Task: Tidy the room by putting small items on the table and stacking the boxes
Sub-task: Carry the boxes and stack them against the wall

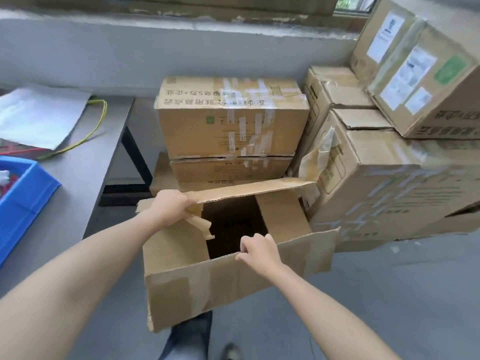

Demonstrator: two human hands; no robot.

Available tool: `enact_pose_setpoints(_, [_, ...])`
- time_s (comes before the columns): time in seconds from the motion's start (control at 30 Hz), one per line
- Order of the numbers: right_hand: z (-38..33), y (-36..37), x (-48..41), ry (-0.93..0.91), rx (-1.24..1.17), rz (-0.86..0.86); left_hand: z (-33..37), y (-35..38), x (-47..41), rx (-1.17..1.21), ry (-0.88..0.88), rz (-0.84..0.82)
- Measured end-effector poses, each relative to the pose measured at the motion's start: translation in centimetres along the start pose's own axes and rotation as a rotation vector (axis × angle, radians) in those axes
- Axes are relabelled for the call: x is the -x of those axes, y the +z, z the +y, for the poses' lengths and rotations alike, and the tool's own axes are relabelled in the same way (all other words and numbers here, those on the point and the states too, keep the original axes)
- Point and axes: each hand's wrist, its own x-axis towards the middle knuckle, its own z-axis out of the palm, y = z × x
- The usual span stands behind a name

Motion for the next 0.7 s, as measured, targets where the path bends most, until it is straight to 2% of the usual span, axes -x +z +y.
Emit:
enact_pose_setpoints(0.1, [-0.9,-0.7,-3.1,0.009,-0.011,0.048,-2.1,0.6,-4.4,-0.022,0.061,0.004])
enact_pose_setpoints(0.3, [-2.8,-1.9,-10.2,0.175,-0.054,0.046,-7.1,2.4,-10.3,-0.048,0.225,-0.017])
enact_pose_setpoints(0.53, [-3.1,-1.7,-15.5,0.297,0.002,0.069,-9.5,6.6,-13.0,0.108,0.277,-0.065])
enact_pose_setpoints(0.63, [-3.0,-0.6,-16.5,0.298,0.076,-0.002,-9.1,8.8,-12.6,0.161,0.274,-0.195])
enact_pose_setpoints(0.7, [-3.3,0.4,-16.9,0.262,0.143,-0.041,-9.0,9.9,-12.5,0.275,0.165,-0.327])
